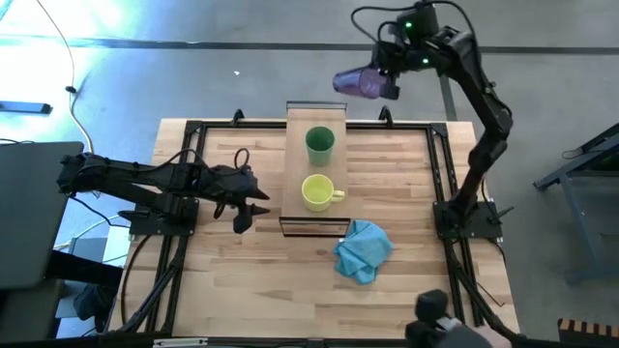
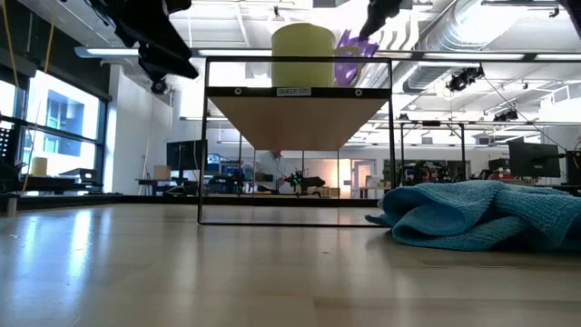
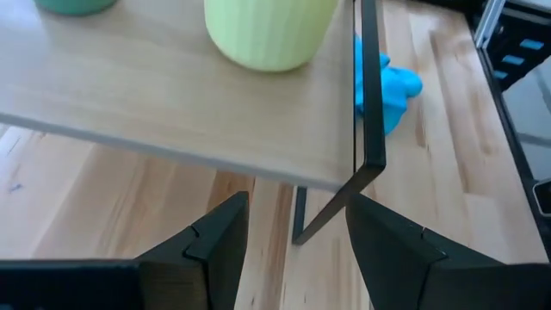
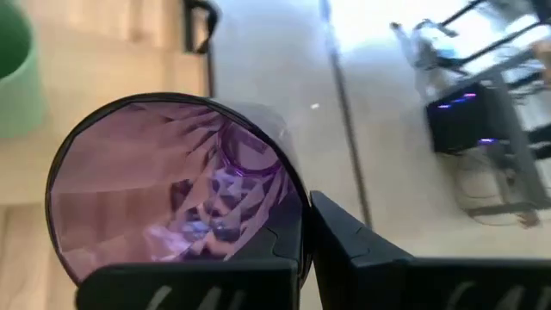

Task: Stack small to large cups/mugs on shelf
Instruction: Put the violet cup on the shelf

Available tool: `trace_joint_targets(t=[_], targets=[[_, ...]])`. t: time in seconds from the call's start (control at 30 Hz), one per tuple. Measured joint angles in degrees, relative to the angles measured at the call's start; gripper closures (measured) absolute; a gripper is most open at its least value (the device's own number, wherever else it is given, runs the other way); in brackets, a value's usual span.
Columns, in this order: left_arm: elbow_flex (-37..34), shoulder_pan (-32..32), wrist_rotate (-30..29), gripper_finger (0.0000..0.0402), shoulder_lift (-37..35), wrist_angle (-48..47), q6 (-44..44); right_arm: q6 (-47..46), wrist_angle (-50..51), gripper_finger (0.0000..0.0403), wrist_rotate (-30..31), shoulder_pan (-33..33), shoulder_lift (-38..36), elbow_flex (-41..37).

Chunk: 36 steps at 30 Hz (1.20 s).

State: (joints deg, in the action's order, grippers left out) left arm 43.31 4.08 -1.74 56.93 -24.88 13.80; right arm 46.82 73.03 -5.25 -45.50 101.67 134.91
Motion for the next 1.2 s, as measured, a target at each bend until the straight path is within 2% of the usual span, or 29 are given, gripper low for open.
trace_joint_targets(t=[0.2, 0.7, 1.03, 1.2], targets=[[0.0, 0.0, -0.3, 0.0218, 0.0, 2.0, 0.0, 3.1, 0.3, 0.0403, -7.2, 0.0, 1.9, 0.0], [0.0, 0.0, -0.9, 0.0218, 0.0, 5.7, 3.0, 7.3, 0.0, 0.0403, -17.4, 0.6, 3.5, 0.0], [0.0, 0.0, -1.5, 0.0218, 0.0, 5.6, 3.0, 5.9, 0.5, 0.0403, -20.9, 0.1, 6.3, 0.0], [0.0, 0.0, -1.5, 0.0218, 0.0, 5.4, 1.9, 3.0, 2.0, 0.0403, -16.8, -0.3, 6.9, 0.0]])
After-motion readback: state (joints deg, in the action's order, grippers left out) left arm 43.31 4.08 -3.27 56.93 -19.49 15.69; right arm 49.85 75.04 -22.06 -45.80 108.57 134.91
